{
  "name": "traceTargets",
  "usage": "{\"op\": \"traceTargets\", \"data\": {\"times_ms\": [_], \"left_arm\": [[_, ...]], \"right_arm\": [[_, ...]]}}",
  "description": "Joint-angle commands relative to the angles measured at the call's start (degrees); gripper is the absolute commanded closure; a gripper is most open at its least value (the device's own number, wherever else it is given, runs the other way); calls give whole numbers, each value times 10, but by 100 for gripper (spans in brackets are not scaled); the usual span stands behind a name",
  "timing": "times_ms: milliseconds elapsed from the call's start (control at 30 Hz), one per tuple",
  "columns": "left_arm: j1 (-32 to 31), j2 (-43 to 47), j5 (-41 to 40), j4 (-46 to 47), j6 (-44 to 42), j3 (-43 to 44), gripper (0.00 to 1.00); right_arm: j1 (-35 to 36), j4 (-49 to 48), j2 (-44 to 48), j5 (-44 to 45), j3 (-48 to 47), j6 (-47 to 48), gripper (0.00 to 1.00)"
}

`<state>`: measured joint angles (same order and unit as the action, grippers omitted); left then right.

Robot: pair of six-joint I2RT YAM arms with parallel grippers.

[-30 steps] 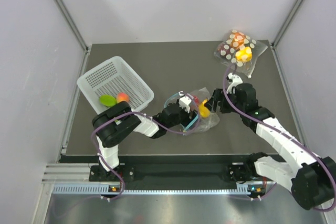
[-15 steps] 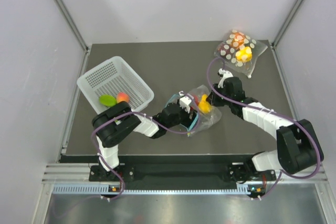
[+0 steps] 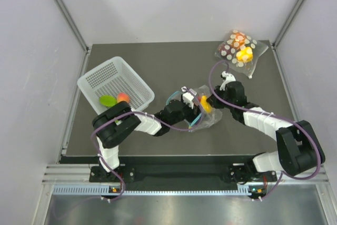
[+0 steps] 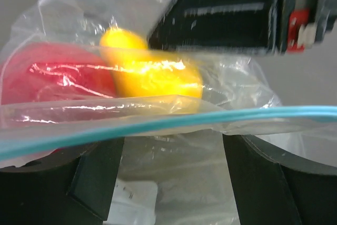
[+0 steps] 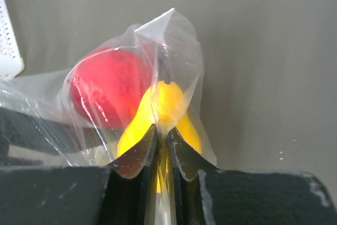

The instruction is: Open the zip-top bag and remove the fake food

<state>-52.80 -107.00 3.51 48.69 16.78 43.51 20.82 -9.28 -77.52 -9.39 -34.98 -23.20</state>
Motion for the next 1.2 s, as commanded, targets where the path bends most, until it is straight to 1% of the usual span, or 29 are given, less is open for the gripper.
{"op": "traceTargets", "data": {"times_ms": [0,67,167,300,467,667,700,733,767,800,833,867,933,1067,1100,1167], "left_arm": [[2,-3,-13,49,-4,28,20],[2,-7,-14,52,-6,31,20],[2,-13,-9,51,-8,34,20],[2,-24,3,50,-2,35,20],[2,-49,0,59,0,35,20],[2,-64,-9,59,-8,46,20],[2,-66,-8,59,-9,47,22],[2,-67,-6,58,-10,48,27],[2,-67,-2,55,-11,50,38],[2,-67,3,54,-11,50,56],[2,-65,7,51,-11,49,66],[2,-63,11,44,-13,47,72],[2,-50,20,40,-15,33,77],[2,-9,47,18,-28,-4,79],[2,1,53,9,-29,-23,80],[2,33,67,1,-31,-40,80]], "right_arm": [[2,53,-1,-49,30,-13,91],[2,57,5,-59,38,-17,92],[2,65,7,-71,47,-19,96],[3,62,12,-88,61,-29,98],[7,49,39,-126,70,-54,98],[16,59,68,-166,70,-69,98],[17,64,69,-172,69,-69,98],[18,65,70,-174,74,-69,98],[18,66,71,-174,75,-69,97],[18,66,73,-171,76,-69,97],[18,70,73,-167,79,-69,97],[18,70,74,-165,80,-69,97],[17,75,76,-149,79,-71,96],[18,90,98,-79,71,-74,96],[17,91,104,-42,69,-74,97],[15,110,119,-4,61,-70,96]]}}
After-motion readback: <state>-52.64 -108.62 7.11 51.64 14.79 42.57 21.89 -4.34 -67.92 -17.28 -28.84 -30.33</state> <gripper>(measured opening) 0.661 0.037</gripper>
